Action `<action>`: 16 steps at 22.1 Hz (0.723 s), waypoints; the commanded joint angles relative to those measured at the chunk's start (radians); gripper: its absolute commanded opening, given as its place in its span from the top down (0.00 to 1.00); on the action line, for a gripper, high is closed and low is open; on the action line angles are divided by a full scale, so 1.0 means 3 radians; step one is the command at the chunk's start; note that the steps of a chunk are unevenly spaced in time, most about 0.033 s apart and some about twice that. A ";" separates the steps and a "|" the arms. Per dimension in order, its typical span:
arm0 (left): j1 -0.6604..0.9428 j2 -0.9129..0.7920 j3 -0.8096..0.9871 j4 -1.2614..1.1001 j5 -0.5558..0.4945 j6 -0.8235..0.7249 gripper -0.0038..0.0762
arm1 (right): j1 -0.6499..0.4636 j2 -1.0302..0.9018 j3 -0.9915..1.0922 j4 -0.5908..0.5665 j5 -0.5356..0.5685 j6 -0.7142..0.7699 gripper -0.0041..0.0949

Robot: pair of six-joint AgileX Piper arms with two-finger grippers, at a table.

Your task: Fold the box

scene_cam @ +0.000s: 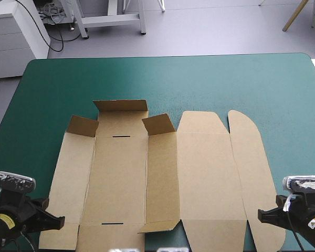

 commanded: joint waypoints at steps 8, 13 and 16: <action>0.0003 0.1228 -0.0536 -0.0321 -0.0065 0.0148 0.96 | 0.0196 0.0031 0.0077 0.0055 -0.0295 -0.0015 0.98; 0.0009 0.1826 -0.0989 -0.0043 -0.0221 0.0142 0.96 | 0.0391 0.0031 0.0077 0.0037 -0.0295 -0.0015 0.98; 0.0067 0.2027 -0.1286 0.0211 -0.0156 0.0034 0.96 | 0.0452 0.0031 0.0077 0.0027 -0.0307 -0.0022 0.98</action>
